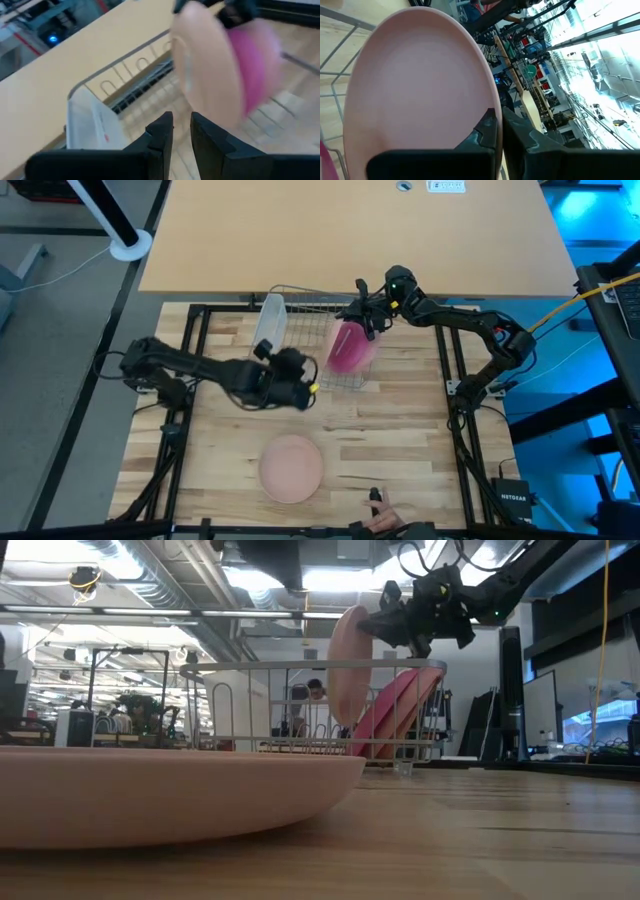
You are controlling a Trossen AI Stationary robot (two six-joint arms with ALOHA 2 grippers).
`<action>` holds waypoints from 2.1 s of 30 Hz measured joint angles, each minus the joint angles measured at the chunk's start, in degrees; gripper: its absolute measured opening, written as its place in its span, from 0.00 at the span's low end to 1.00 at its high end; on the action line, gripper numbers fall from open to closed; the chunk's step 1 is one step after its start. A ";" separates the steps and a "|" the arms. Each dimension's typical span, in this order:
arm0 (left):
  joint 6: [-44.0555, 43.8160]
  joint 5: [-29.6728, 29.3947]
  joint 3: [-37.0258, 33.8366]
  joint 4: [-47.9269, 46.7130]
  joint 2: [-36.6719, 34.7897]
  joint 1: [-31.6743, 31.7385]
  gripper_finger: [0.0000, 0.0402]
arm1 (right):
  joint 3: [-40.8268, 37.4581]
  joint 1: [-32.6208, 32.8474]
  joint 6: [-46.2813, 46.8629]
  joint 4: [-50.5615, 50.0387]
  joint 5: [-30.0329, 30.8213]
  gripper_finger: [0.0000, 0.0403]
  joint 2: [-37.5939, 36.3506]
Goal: Sort dishes
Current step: Put the light red plate into the dish rack
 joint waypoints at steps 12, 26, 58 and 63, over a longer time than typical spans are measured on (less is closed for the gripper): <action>25.24 13.90 -7.31 26.14 0.34 14.38 0.15 | 0.00 0.00 0.04 -0.07 -0.01 0.03 0.00; 28.18 21.11 -9.09 33.09 3.20 16.25 0.15 | -0.11 -0.06 -0.48 -0.50 3.36 0.03 -0.02; 34.26 22.52 -9.08 37.08 4.72 16.18 0.15 | 0.00 0.04 23.58 -2.23 5.02 0.22 -0.07; 35.59 22.36 -9.08 36.75 4.72 16.25 0.15 | 0.02 0.00 29.80 -6.00 6.36 0.22 -0.12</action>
